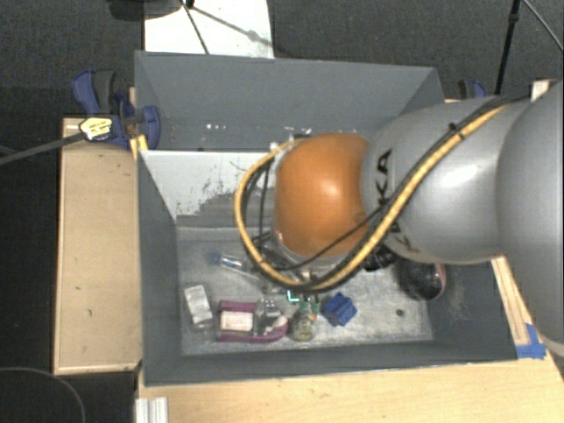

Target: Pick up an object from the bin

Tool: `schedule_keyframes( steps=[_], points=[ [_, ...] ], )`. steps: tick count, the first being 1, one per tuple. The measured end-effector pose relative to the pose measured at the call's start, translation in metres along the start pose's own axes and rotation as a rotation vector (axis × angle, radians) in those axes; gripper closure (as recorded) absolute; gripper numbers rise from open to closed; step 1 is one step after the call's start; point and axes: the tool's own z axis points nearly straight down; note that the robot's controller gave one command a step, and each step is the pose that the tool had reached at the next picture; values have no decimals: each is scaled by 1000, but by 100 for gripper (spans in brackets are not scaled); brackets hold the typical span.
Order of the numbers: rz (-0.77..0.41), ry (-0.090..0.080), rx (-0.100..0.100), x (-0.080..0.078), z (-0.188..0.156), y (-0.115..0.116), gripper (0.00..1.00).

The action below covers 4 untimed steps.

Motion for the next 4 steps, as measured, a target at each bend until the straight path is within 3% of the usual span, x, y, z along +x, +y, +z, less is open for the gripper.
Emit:
schedule_keyframes(
  steps=[1,2,3,4],
  points=[
    [-359,-3,1,-5,85,-36,0],
    [-354,-6,0,-6,84,-35,100],
    [-418,-7,9,-10,95,27,100],
    [-532,-15,-1,5,-47,57,100]
  ],
)
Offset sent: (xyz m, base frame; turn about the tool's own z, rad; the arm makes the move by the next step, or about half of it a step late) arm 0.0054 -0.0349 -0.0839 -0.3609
